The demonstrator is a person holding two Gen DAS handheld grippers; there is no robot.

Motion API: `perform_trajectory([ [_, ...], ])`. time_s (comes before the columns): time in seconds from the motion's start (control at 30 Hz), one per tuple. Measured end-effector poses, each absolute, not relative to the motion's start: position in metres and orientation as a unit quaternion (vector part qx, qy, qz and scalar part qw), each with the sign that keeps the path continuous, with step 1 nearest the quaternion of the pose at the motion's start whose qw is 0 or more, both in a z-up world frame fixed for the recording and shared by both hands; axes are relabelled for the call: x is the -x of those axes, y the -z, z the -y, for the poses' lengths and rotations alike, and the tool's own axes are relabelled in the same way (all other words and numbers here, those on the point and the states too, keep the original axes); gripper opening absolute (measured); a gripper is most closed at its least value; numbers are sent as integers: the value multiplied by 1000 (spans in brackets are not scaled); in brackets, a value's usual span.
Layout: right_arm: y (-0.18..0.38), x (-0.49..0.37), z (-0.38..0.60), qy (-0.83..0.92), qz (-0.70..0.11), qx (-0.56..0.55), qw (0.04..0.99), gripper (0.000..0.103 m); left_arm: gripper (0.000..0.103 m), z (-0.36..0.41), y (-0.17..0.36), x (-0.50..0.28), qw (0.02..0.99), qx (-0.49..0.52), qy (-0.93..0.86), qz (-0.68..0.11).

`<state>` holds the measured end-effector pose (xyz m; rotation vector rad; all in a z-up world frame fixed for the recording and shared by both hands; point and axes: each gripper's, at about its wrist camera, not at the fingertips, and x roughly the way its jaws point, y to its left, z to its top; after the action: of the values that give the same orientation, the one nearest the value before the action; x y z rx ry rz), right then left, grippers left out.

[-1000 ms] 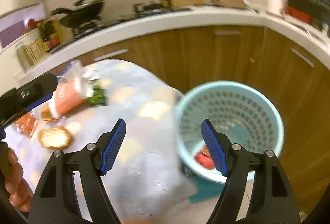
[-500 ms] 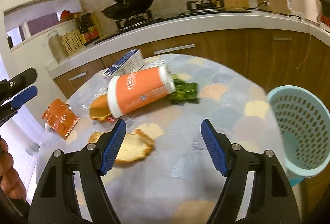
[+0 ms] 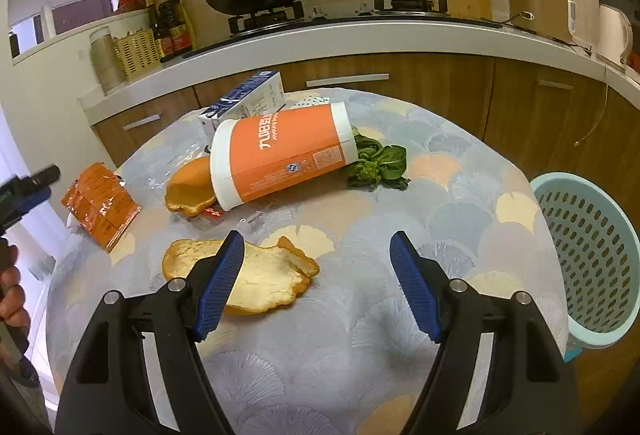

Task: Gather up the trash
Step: 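Return both open grippers to the table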

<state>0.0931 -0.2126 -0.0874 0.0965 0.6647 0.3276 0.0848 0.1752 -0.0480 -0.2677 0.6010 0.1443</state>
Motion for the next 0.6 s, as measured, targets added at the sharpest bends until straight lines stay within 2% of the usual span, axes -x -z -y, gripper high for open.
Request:
perform_trajectory([
  [0.37, 89, -89, 198, -158, -323, -10, 933, 72, 68, -169, 76, -112, 939, 124, -47, -316],
  [0.43, 89, -89, 199, -158, -323, -11, 933, 72, 59, -162, 75, -113, 940, 111, -47, -318],
  [0.5, 89, -90, 200, -158, -324, -15, 933, 72, 46, -156, 75, -111, 941, 107, -42, -320],
  [0.6, 89, -90, 203, -159, -325, -22, 932, 74, 38, -145, 73, -103, 944, 96, -38, -314],
])
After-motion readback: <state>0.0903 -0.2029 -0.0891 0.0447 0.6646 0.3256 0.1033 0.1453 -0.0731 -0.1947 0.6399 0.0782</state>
